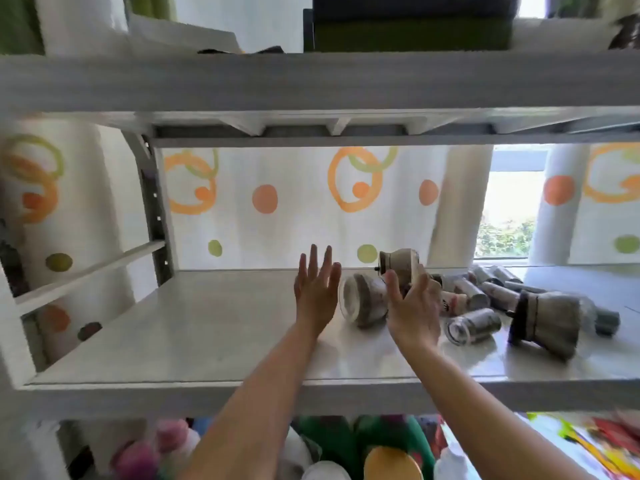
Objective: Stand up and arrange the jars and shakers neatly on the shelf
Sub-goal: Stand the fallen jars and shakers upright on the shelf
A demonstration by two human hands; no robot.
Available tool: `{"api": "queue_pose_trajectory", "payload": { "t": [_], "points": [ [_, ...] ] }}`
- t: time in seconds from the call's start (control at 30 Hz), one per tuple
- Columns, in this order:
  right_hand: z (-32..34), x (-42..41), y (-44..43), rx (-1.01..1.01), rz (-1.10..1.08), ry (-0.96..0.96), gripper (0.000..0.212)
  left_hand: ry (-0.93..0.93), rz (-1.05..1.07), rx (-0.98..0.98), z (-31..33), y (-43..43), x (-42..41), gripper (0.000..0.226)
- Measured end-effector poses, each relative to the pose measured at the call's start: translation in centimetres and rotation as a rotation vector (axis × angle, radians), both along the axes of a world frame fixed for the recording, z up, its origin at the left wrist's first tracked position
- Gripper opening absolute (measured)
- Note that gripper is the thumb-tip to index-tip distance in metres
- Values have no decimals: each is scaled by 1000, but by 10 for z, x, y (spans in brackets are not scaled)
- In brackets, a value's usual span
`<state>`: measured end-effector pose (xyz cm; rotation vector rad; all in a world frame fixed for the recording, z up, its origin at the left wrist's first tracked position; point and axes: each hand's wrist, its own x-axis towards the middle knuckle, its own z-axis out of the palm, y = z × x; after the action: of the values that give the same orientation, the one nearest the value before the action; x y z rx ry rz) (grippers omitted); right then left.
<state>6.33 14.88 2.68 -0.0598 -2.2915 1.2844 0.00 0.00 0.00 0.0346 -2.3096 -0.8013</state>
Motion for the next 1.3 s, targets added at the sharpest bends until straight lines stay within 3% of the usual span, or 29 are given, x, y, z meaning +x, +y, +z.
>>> {"api": "queue_pose_trajectory", "payload": {
  "t": [0.1,0.27,0.37,0.47,0.6,0.73,0.83,1.0,1.3],
  "points": [
    [-1,-6,-6,11,-101,-245,82,-158,-40,-59,5,-2,-5,44],
    [6,-10,-17,18,23,-397,80,-283,-297,319,13,0,5,63],
    [9,-17,-19,-317,113,-414,70,-296,-390,502,16,1,14,52],
    [13,-18,-16,-568,233,-441,58,-280,-398,552,18,-1,13,41],
    [9,-22,-5,-423,245,-386,64,-296,-457,668,14,-3,7,34],
    [9,-23,1,-385,348,-305,52,-307,-409,728,14,-6,7,62],
    [9,-20,2,-359,384,-234,46,-264,-374,741,12,-10,9,62],
    [-2,-11,8,-284,427,-136,80,-241,-367,796,9,-9,13,65],
    [-8,-6,9,-142,457,-53,77,-170,-294,746,2,-7,9,65]
  ]
}}
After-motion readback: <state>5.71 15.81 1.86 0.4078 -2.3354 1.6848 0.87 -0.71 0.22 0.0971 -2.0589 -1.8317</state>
